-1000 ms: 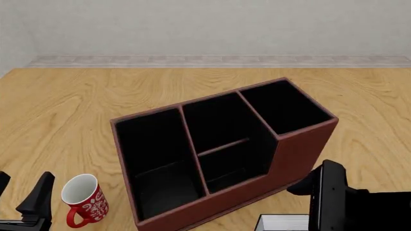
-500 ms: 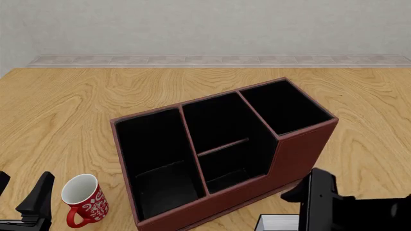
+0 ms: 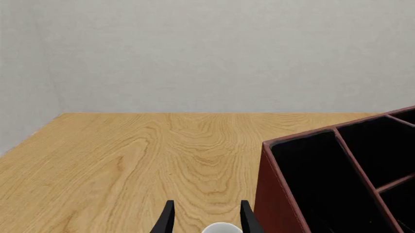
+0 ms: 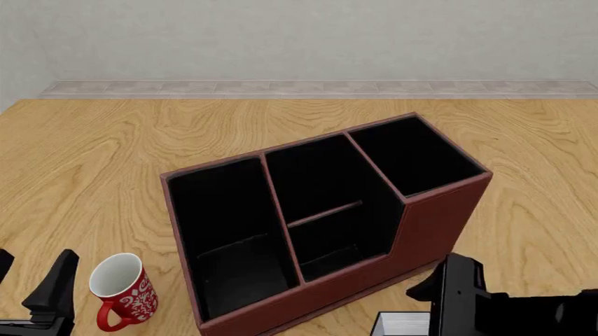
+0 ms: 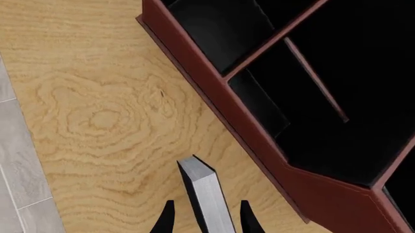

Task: Pick up the book and place it in the right compartment of the caddy.

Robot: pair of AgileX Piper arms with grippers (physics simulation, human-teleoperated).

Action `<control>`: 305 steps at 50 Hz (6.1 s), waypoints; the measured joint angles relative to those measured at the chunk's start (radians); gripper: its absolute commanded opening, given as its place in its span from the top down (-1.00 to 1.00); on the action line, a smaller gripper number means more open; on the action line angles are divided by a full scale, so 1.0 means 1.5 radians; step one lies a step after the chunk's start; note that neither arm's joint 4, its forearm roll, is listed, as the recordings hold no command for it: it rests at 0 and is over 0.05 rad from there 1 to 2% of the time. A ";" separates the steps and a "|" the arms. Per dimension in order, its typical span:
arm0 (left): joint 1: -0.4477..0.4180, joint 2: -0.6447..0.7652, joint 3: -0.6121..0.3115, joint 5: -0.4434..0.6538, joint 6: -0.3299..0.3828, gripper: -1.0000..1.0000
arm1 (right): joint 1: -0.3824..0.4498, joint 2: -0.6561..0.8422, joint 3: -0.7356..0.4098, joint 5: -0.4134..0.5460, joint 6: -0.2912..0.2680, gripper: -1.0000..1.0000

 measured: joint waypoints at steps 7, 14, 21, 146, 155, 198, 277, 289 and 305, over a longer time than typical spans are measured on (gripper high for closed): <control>0.000 0.000 0.000 0.000 0.000 -1.00 | 0.001 0.006 0.009 -0.011 0.003 -1.00; 0.000 0.000 0.001 -0.001 0.000 -1.00 | 0.002 0.012 0.015 -0.021 0.006 -1.00; 0.000 0.000 0.001 -0.001 0.000 -1.00 | 0.005 0.021 0.022 -0.034 0.010 -1.00; 0.000 0.000 0.001 -0.001 0.000 -1.00 | -0.067 -0.066 -0.024 0.087 -0.012 1.00; 0.000 0.000 0.001 -0.001 0.000 -1.00 | -0.092 -0.076 -0.034 0.103 -0.023 1.00; 0.001 0.000 0.005 -0.004 0.000 -1.00 | -0.138 -0.117 -0.188 0.218 -0.075 1.00; 0.001 0.000 0.003 -0.002 0.000 -1.00 | -0.150 0.008 -0.502 0.269 -0.152 1.00; 0.001 0.000 0.003 -0.002 0.000 -1.00 | -0.151 0.036 -0.545 0.269 -0.160 1.00; 0.001 0.000 0.003 -0.002 0.000 -1.00 | -0.158 0.080 -0.595 0.269 -0.179 1.00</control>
